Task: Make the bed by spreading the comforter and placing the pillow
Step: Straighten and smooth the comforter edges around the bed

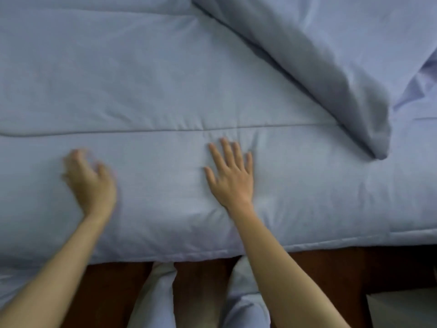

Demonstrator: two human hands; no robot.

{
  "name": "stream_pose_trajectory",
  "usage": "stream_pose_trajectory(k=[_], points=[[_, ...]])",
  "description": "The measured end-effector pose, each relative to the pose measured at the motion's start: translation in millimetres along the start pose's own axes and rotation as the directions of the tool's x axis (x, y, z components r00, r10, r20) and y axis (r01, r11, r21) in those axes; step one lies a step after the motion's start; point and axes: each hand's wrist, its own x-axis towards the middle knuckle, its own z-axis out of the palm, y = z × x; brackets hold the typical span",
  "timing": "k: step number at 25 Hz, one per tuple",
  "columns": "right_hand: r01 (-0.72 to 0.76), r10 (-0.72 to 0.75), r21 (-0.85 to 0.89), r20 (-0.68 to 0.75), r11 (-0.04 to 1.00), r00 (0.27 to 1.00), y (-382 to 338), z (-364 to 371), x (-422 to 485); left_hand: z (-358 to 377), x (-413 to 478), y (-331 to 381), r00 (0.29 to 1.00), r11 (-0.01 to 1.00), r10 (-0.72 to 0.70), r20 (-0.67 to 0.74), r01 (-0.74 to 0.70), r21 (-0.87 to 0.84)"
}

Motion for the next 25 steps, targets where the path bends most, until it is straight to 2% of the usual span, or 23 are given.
stream_pose_trajectory(k=[2,3,4,6,8,10,11,12,14,15,16,17,19,20,21,22,23,25], points=[[-0.072,0.074,-0.058,0.028,0.996,0.997,88.7,-23.6,-31.0,6.1,-78.6,108.3,0.98,0.956,0.176,0.094,-0.147,-0.255],[-0.111,0.112,-0.079,-0.001,0.991,0.994,129.0,-35.2,-44.5,17.5,-129.5,162.2,0.939,0.912,0.314,0.142,-0.257,-0.32],[-0.156,0.153,-0.108,-0.029,0.982,0.988,169.9,-42.7,-55.9,35.8,-172.2,191.1,0.865,0.848,0.457,0.205,-0.354,-0.394],[-0.242,0.238,-0.144,-0.048,0.959,0.97,246.9,-58.2,-81.0,62.3,-249.0,245.8,0.674,0.735,0.668,0.315,-0.535,-0.416],[-0.344,0.34,-0.155,-0.056,0.926,0.939,315.2,-75.5,-102.7,87.2,-296.7,279.8,0.485,0.626,0.77,0.414,-0.702,-0.341],[-0.477,0.475,-0.148,-0.052,0.866,0.879,376.4,-97.6,-116.2,105.0,-301.1,282.9,0.419,0.526,0.801,0.428,-0.833,-0.169],[-0.519,0.519,-0.162,-0.043,0.839,0.853,406.0,-105.2,-121.4,107.7,-286.6,267.9,0.434,0.517,0.788,0.438,-0.852,-0.086],[-0.553,0.554,-0.135,-0.028,0.822,0.832,428.9,-113.5,-124.7,104.4,-267.9,245.8,0.484,0.543,0.749,0.452,-0.839,-0.003],[-0.701,0.701,0.031,-0.06,0.713,0.711,446.8,-126.2,-116.2,82.2,-225.0,193.8,0.635,0.656,0.65,0.419,-0.746,0.113],[-0.747,0.754,0.104,-0.111,0.656,0.647,436.6,-123.6,-103.3,69.0,-204.7,164.1,0.696,0.69,0.612,0.376,-0.702,0.177],[-0.758,0.773,0.156,-0.141,0.634,0.618,411.8,-118.5,-91.2,54.7,-187.3,134.6,0.739,0.716,0.572,0.356,-0.661,0.223],[-0.717,0.741,0.189,-0.16,0.671,0.652,376.4,-110.7,-82.3,40.3,-172.7,105.7,0.773,0.738,0.522,0.36,-0.621,0.264],[-0.472,0.514,0.237,-0.158,0.849,0.843,285.0,-92.8,-78.0,14.1,-146.9,59.7,0.88,0.817,0.335,0.336,-0.449,0.361],[-0.312,0.348,0.234,-0.136,0.921,0.927,235.7,-81.8,-78.8,2.2,-132.6,42.6,0.94,0.864,0.186,0.286,-0.295,0.408],[-0.149,0.173,0.207,-0.105,0.967,0.979,194.2,-72.0,-78.1,-8.3,-120.5,30.7,0.978,0.888,0.013,0.209,-0.107,0.447],[0.002,0.009,0.179,-0.061,0.984,0.998,157.9,-65.5,-74.6,-18.6,-110.9,27.0,0.979,0.876,-0.136,0.155,0.046,0.48],[0.119,-0.126,0.182,0.027,0.976,0.992,127.8,-62.2,-68.8,-24.9,-104.7,24.8,0.969,0.852,-0.22,0.115,0.134,0.506],[0.249,-0.3,0.216,0.251,0.944,0.92,98.0,-60.9,-52.2,-26.0,-105.7,41.8,0.971,0.843,-0.227,0.079,0.156,0.514]])
